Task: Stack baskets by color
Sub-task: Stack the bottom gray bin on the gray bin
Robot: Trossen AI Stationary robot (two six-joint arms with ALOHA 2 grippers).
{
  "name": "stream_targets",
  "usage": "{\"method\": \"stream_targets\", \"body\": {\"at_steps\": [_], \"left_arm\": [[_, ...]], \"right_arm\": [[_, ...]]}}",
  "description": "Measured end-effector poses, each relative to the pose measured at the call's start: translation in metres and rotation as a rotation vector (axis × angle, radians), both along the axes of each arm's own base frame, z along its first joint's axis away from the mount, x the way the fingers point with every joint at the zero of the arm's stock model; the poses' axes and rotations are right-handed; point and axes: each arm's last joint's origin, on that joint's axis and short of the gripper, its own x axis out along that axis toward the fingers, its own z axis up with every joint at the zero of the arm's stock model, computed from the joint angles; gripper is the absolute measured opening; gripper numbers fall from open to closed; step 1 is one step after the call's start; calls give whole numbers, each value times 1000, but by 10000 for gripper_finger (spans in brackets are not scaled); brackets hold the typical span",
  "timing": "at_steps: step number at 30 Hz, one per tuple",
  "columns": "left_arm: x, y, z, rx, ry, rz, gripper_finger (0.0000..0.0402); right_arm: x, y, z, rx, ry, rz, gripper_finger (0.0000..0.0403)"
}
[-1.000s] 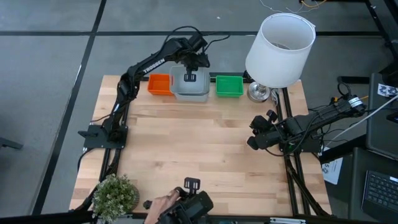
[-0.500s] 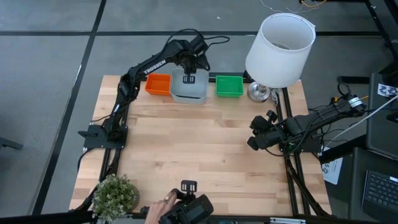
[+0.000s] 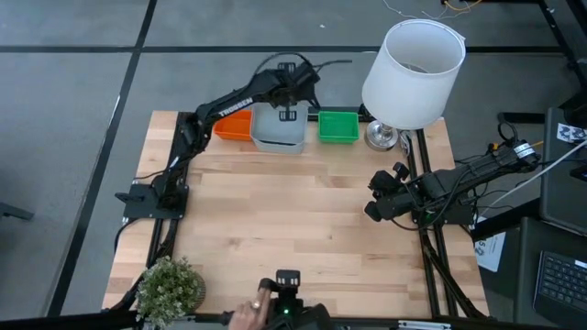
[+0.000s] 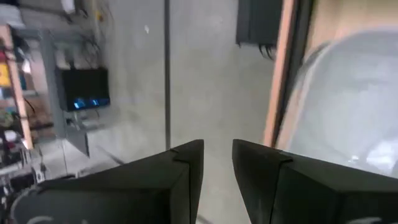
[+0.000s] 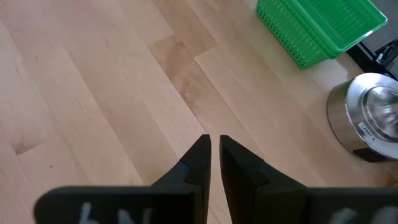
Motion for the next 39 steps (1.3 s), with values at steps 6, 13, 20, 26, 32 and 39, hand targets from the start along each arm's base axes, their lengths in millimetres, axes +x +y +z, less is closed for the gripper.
{"method": "stream_targets", "body": {"at_steps": [6, 13, 20, 26, 32, 39], "left_arm": [[16, 15, -37, 5, 17, 53, 77], [25, 44, -72, 28, 26, 66, 77], [26, 48, -79, 52, 77, 55, 77], [16, 2, -32, 59, 86, 74, 77], [-17, -57, -17, -519, 83, 124, 62], [-20, -73, -18, -692, 56, 77, 31]], "right_arm": [[0, 0, 0, 3, 4, 2, 37], [0, 0, 0, 5, 4, 3, 37], [-1, 0, 0, 3, 9, 3, 37], [-1, 0, 0, 3, 9, 2, 37], [-1, 0, 0, 5, 7, 0, 37], [-1, 0, -1, 8, 8, -1, 37]]}}
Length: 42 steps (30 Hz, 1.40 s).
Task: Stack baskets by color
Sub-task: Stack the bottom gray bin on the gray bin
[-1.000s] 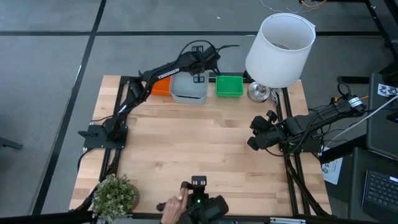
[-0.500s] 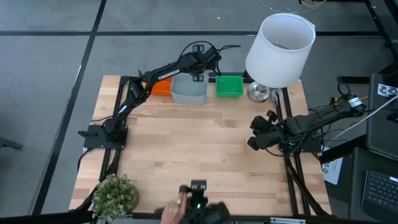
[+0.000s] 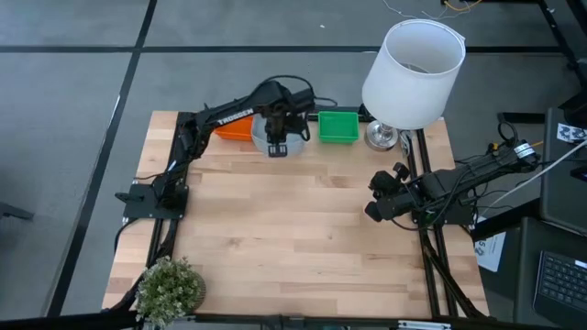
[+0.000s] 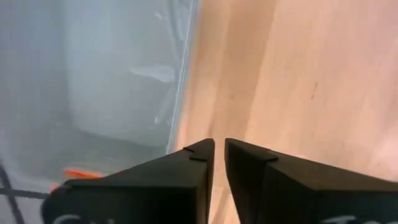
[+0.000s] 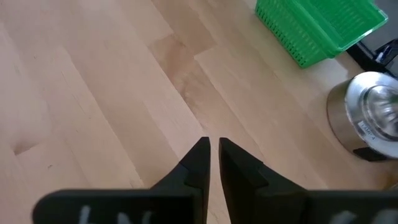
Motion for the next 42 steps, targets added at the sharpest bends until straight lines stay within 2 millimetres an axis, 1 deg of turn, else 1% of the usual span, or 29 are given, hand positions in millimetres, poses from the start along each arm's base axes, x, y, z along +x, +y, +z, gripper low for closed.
{"method": "stream_targets", "body": {"at_steps": [2, 3, 5, 7, 9, 12, 15, 18, 21, 26, 30, 36, 40, 42], "left_arm": [[1, 2, -16, 5, 50, -14, 20], [2, 4, -25, 46, 78, -25, 13], [9, 11, -39, 185, 81, -17, 4], [14, 18, -44, 279, 63, -8, 2], [19, 24, -44, 318, -1, -22, 1], [29, 32, -50, 315, -86, -63, 0], [41, 40, -64, 299, -157, -92, 0], [47, 50, -75, 321, -172, -118, 0], [49, 61, -81, 344, -198, -131, 0], [50, 78, -78, 366, -285, -178, 0], [50, 86, -76, 384, -324, -200, 0], [52, 86, -74, 399, -340, -224, 0], [61, 84, -69, 425, -434, -227, 0], [64, 80, -67, 456, -433, -218, 0]], "right_arm": [[0, 0, 0, 12, 4, 4, 37], [0, 0, 0, 14, 5, 5, 37], [0, 0, 0, 13, 5, 5, 37], [0, 0, 0, 13, 5, 6, 37], [0, 0, 0, 13, 5, 6, 37], [0, 0, 0, 13, 5, 6, 37], [0, 0, 0, 13, 5, 6, 37], [0, 0, 0, 15, 2, 5, 37], [0, 1, 0, 16, 1, 4, 37], [0, 0, 0, 14, 2, 5, 37], [0, 0, 0, 13, 3, 6, 37], [0, 0, 0, 12, 4, 8, 37], [0, 0, 0, 12, 4, 8, 37], [0, 0, 0, 12, 4, 8, 37]]}}
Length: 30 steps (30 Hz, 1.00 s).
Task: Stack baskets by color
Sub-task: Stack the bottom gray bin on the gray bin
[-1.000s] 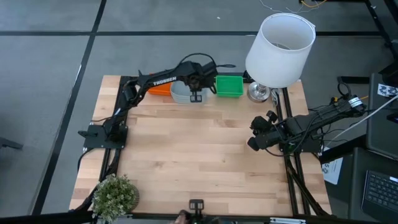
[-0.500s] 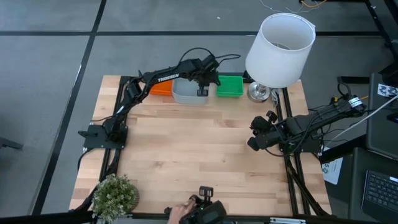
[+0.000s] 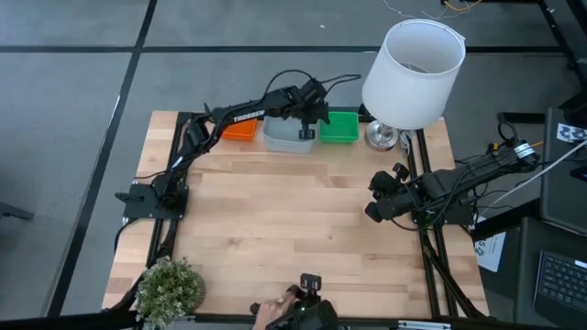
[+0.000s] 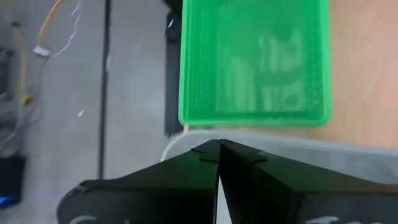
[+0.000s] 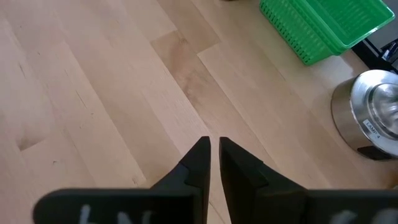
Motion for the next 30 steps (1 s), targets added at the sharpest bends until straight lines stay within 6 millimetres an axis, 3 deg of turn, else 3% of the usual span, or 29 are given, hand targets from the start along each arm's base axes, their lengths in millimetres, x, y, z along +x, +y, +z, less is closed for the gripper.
{"method": "stream_targets", "body": {"at_steps": [6, 10, 13, 18, 24, 30], "left_arm": [[-17, -24, 24, 107, 176, 181, 0], [-36, -60, 41, -176, 208, 183, 0], [-36, -76, 42, -402, 184, 76, 0], [-25, -71, 7, -411, 157, 63, 0], [-34, -74, -32, -550, 203, 40, 0], [-39, -63, -55, -447, 205, 123, 0]], "right_arm": [[0, 0, 0, 0, 0, 0, 37], [0, 0, 0, -1, 2, 0, 37], [0, 0, 0, -1, 2, 0, 37], [0, 0, 0, 1, 1, -1, 37], [0, 0, 0, 9, 1, -1, 37], [0, 0, 0, 2, 0, -1, 37]]}}
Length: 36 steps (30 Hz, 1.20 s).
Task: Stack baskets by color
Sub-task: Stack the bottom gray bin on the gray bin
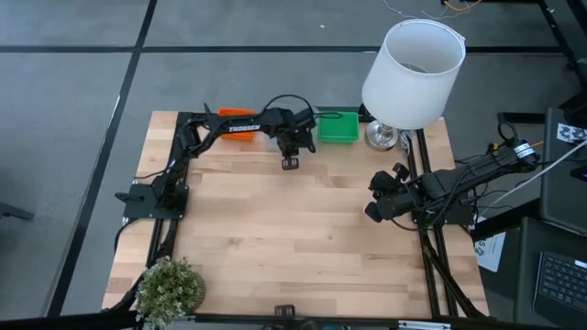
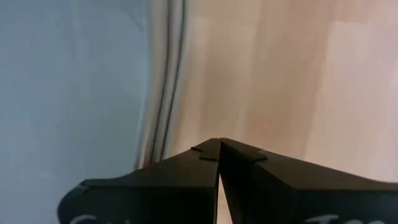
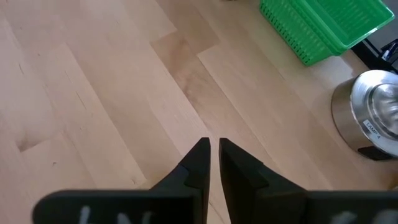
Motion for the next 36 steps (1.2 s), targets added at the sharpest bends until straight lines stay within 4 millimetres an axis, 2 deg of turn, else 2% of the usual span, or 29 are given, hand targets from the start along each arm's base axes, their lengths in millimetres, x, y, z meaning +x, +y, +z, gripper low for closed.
{"method": "stream_targets", "body": {"at_steps": [7, 13, 29, 36], "left_arm": [[-11, 25, 0, 27, 2, 73, 0], [-19, 37, 2, 11, -10, 120, 0], [-25, 34, 0, 2, 69, 135, 0], [-21, 24, 1, 8, 85, 115, 0]], "right_arm": [[0, 0, 0, 1, -1, -1, 37], [0, 0, 0, 0, -2, -1, 37], [0, 0, 0, -1, 0, 0, 37], [0, 0, 0, 0, 0, 0, 37]]}}
